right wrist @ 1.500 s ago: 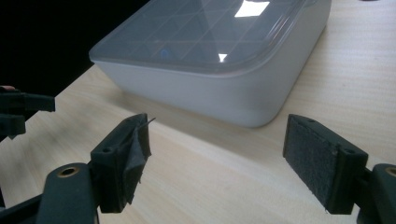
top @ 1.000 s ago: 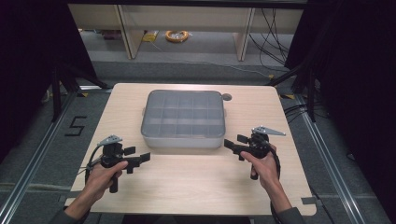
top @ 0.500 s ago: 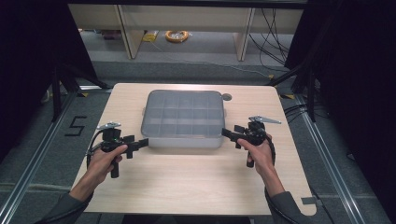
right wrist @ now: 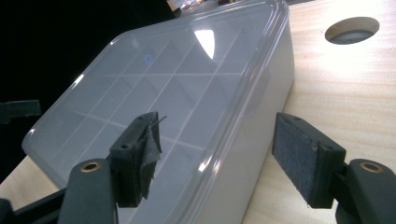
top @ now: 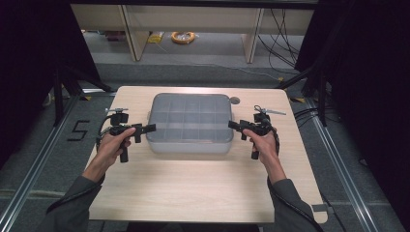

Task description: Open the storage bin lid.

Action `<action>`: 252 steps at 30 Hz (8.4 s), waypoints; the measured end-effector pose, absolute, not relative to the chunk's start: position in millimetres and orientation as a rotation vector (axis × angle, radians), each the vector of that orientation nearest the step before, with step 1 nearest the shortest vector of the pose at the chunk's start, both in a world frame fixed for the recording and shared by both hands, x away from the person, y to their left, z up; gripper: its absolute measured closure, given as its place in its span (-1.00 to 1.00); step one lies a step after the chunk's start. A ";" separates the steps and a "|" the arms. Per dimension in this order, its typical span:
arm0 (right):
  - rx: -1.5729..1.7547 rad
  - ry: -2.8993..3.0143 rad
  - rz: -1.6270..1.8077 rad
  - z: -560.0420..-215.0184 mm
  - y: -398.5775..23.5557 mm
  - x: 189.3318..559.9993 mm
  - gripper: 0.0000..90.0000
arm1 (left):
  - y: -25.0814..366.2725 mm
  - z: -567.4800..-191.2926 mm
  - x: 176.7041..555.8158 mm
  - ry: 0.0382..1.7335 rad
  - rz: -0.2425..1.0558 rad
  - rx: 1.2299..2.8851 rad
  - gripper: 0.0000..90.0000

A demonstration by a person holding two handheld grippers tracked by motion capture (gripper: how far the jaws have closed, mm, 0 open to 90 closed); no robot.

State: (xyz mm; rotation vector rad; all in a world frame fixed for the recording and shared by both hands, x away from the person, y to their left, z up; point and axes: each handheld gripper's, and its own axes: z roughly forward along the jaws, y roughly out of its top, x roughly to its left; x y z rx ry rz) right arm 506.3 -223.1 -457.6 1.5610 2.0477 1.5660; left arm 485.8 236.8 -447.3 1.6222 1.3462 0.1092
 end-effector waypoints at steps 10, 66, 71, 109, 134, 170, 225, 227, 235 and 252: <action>1.597 2.056 1.570 -456.6 -219.3 520.8 -0.23 | 237.8 -455.9 523.5 1.401 0.076 1.626 -0.55; 1.757 1.871 1.768 -453.8 -213.6 528.2 0.51 | 234.4 -441.9 542.5 1.492 0.157 1.435 0.27; 1.644 1.860 1.845 -449.8 -218.2 526.6 0.59 | 235.6 -429.6 538.1 1.482 0.173 1.416 0.29; 1.451 1.823 1.946 -398.9 -229.2 438.8 0.71 | 232.6 -387.8 445.2 1.270 0.294 1.442 0.27; 1.490 1.845 1.907 -439.0 -238.4 386.2 0.69 | 225.8 -424.1 390.5 1.261 0.266 1.520 0.30; 1.640 1.901 1.860 -483.0 -228.5 303.4 0.69 | 239.3 -472.5 318.5 1.295 0.163 1.571 0.32; 1.753 2.090 1.559 -516.1 -226.2 310.9 0.49 | 234.0 -509.5 329.2 1.370 0.041 1.731 0.20; 1.753 2.095 1.545 -516.1 -225.2 312.0 0.47 | 232.7 -510.0 329.9 1.367 0.045 1.750 0.15; 1.752 2.124 1.475 -518.2 -221.9 314.9 0.40 | 229.6 -512.3 330.7 1.368 0.071 1.792 0.07; 1.733 2.116 1.443 -512.8 -220.3 321.7 0.27 | 231.2 -511.3 333.9 1.381 0.209 1.863 -0.04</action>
